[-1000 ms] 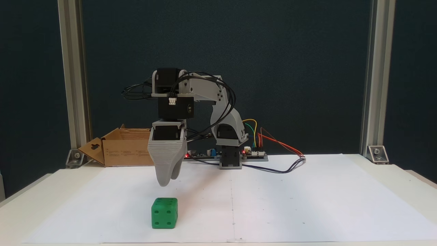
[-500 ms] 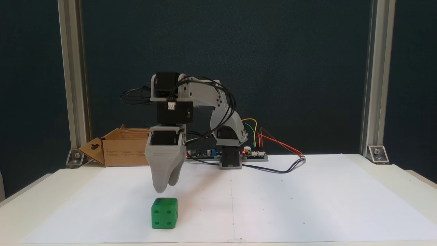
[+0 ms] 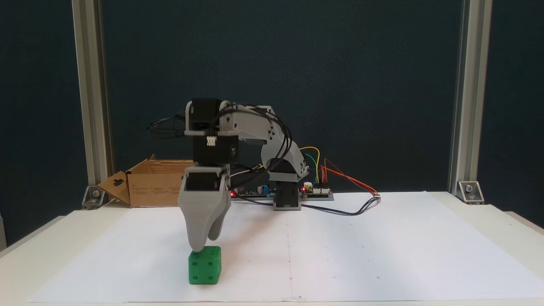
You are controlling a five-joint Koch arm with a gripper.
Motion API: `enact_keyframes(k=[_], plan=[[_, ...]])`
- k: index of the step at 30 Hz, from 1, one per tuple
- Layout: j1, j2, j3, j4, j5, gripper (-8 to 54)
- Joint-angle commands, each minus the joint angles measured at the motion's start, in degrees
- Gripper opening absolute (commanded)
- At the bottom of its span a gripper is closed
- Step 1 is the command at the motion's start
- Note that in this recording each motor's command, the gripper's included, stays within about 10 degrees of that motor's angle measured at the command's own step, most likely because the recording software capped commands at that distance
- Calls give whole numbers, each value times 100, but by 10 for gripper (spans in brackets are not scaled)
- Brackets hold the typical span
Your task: Grasp a green dice and put it in the bin.
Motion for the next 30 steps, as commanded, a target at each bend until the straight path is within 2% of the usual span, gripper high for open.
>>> enact_keyframes(k=[1, 17, 30], plan=[[-26, 105, -369, 229, 272, 432], [-9, -105, -369, 272, 246, 432], [26, -167, -369, 264, -272, 433]])
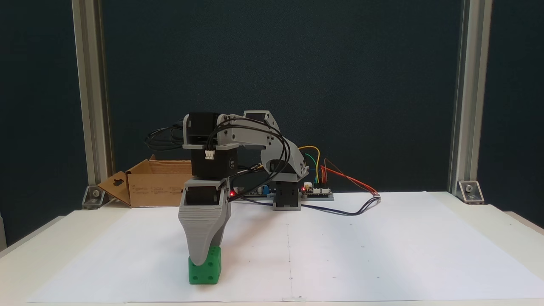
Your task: Grasp a green dice and put it in the bin.
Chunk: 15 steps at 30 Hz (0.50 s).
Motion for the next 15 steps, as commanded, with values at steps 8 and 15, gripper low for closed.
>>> enact_keyframes(k=[8, 15], plan=[[0, 18, -369, 255, -475, 435], [0, -18, -369, 237, -606, 437]])
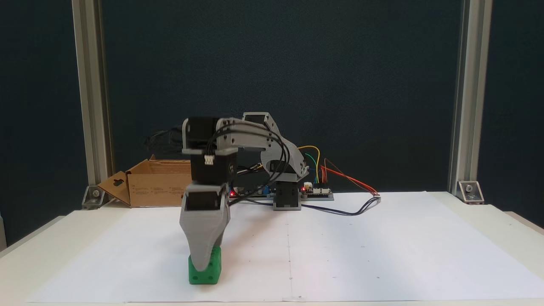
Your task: Grasp a green dice and put it in the bin.
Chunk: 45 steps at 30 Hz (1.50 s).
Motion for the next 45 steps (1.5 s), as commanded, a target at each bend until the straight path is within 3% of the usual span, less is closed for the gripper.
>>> enact_keyframes(k=[1, 45], plan=[[0, 114, -352, 237, -378, 438], [70, -167, -554, -18, 105, 431]])
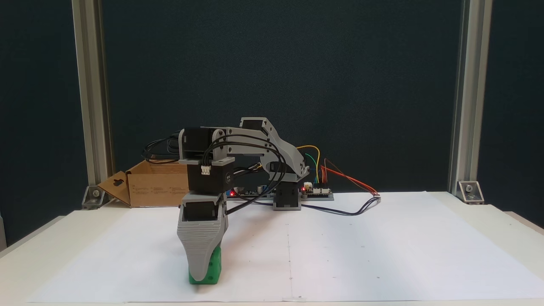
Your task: Grasp a green dice and put it in the bin.
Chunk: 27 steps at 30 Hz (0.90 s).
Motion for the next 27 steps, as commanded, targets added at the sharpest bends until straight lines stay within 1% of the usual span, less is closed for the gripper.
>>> enact_keyframes(k=[1, 2, 27], plan=[[0, 123, -413, 0, 141, 429], [0, 123, -413, 0, 158, 422], [26, 114, -413, -53, 580, 423]])
